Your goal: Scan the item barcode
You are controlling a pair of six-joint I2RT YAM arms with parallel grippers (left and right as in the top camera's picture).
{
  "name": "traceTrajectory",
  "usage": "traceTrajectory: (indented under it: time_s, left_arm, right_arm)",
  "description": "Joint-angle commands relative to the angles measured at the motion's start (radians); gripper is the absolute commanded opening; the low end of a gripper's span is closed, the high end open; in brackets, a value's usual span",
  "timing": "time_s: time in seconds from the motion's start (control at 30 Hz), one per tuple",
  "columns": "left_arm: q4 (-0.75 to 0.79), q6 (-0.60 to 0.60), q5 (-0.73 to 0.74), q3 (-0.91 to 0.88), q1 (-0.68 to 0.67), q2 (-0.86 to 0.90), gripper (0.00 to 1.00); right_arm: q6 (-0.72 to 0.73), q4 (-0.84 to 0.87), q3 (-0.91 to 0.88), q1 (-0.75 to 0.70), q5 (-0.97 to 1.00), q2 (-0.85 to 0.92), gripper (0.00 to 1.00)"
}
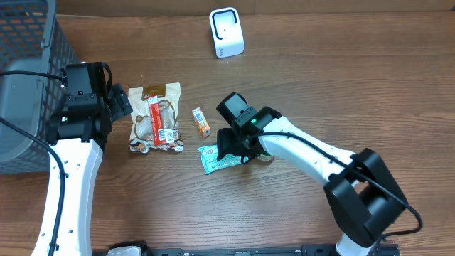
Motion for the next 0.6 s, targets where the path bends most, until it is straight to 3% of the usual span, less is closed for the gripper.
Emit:
traceTrajectory:
  time_s: [0.0, 0.13, 0.23, 0.33, 0.43, 0.5, 0.57]
  left_arm:
    - [0.0, 0.001, -0.017, 0.012, -0.004, 0.003, 1.0]
    - [0.0, 0.001, -0.017, 0.012, -0.004, 0.003, 1.0]
    - [0.0, 0.001, -0.017, 0.012, -0.004, 0.003, 1.0]
    - [0.0, 0.001, -0.017, 0.012, -0.004, 0.003, 1.0]
    - [0.0, 0.001, -0.017, 0.012, -0.004, 0.003, 1.0]
    - [0.0, 0.001, -0.017, 0.012, -0.004, 0.003, 1.0]
    - [0.0, 0.001, -0.017, 0.012, -0.004, 0.003, 1.0]
  right_arm:
    - [0.011, 0.024, -0.006, 0.019, -0.005, 0.019, 0.67]
    - [0.01, 0.034, 0.011, 0.026, -0.013, 0.019, 0.67]
    - [-0.017, -0.027, 0.135, 0.004, -0.047, 0.005, 0.69]
    - [-0.04, -0.253, 0.366, -0.031, 0.05, 0.001, 0.71]
    - [-0.043, -0.448, 0.489, -0.055, 0.226, 0.001, 0.8]
    - [-0.047, -0.518, 0.496, -0.069, 0.277, 0.001, 0.92]
    - [-0.094, -0.579, 0.49, -0.091, 0.285, 0.002, 0.96]
